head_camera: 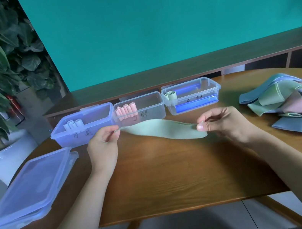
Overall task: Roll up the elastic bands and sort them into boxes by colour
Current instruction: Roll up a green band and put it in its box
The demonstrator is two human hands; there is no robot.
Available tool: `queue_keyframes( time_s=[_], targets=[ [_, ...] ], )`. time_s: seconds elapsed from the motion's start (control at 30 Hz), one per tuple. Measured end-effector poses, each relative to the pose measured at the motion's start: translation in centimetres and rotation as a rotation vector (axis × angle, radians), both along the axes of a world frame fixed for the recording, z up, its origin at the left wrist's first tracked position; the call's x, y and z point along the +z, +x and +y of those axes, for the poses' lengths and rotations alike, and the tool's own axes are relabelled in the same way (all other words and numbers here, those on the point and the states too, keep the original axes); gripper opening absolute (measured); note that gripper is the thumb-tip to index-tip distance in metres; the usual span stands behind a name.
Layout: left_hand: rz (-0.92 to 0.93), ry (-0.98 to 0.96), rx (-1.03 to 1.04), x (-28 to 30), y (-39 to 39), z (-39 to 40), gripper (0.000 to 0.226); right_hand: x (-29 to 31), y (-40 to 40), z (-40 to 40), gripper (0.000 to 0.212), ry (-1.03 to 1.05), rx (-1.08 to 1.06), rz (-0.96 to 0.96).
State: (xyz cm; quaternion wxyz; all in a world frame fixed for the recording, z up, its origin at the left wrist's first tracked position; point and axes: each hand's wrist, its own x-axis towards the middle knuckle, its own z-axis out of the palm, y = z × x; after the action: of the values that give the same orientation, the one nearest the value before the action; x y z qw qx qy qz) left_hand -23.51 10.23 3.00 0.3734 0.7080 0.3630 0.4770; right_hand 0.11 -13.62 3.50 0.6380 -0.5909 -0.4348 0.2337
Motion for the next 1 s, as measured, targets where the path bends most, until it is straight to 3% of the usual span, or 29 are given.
queue_keyframes(
  time_s=[0.2, 0.33, 0.53, 1.0],
  targets=[
    [-0.095, -0.074, -0.124, -1.0, 2.4, 1.2, 0.012, 1.1, -2.2, 0.0, 0.019, -0.197, 0.302, -0.190],
    [-0.087, -0.031, -0.041, -1.2, 2.8, 1.8, 0.018, 1.0, -3.4, 1.2, 0.026, -0.266, 0.375, -0.207],
    [-0.086, -0.082, -0.028, -1.6, 2.6, 3.3, 0.030, 0.4, -5.2, 2.8, 0.035, -0.332, 0.416, -0.185],
    [-0.064, -0.016, -0.154, -0.3, 7.3, 3.6, 0.024, -0.1, -10.2, 4.6, 0.034, -0.303, 0.435, -0.110]
  ],
)
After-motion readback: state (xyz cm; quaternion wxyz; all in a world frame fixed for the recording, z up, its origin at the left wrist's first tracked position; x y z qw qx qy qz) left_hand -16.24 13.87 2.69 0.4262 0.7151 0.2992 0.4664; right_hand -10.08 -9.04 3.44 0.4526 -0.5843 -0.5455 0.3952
